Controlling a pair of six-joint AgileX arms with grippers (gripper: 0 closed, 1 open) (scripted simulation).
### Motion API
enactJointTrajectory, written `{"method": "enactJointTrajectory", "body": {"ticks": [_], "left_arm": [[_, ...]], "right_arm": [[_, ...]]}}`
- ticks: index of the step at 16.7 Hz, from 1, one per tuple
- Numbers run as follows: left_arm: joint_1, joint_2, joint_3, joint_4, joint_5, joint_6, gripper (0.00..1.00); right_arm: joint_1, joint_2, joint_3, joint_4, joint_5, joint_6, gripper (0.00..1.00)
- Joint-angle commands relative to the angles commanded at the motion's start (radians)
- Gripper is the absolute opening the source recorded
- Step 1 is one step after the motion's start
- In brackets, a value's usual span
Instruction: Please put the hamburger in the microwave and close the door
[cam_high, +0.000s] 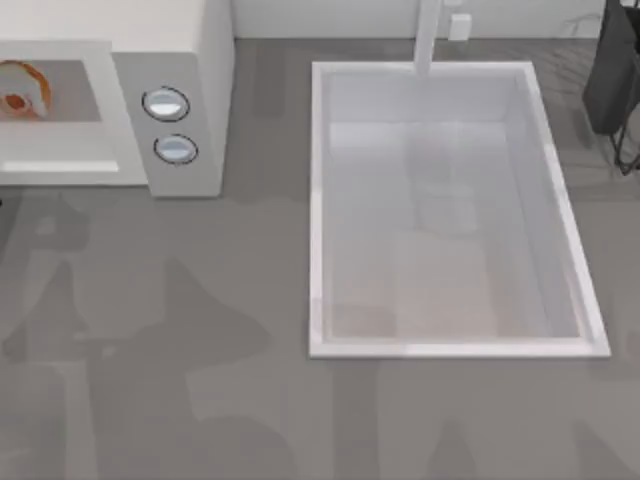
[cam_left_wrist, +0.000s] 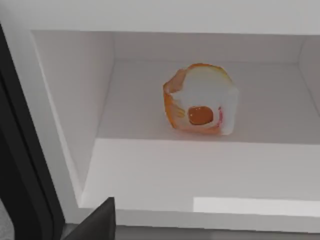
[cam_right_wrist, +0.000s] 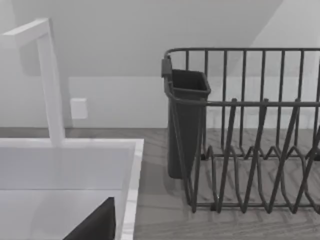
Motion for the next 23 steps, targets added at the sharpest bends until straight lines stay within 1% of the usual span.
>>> {"method": "enactJointTrajectory", "body": {"ticks": [6, 16, 19, 23], "left_arm": [[-0.064, -0.345, -0.134, -0.123, -0.057, -0.02, 1.0], [-0.213, -1.146, -0.429, -0.393, -0.174, -0.075, 1.0], [-0.237, -1.282, -0.488, -0.447, -0.203, -0.087, 1.0], [-0.245, -1.323, -0.508, -0.465, -0.213, -0.091, 1.0]], "right_arm": [[0.0, 0.0, 0.0, 0.0, 0.0, 0.0, 1.0], [0.0, 0.0, 0.0, 0.0, 0.0, 0.0, 1.0], [0.0, 0.0, 0.0, 0.0, 0.0, 0.0, 1.0], [0.0, 0.0, 0.0, 0.0, 0.0, 0.0, 1.0]]}}
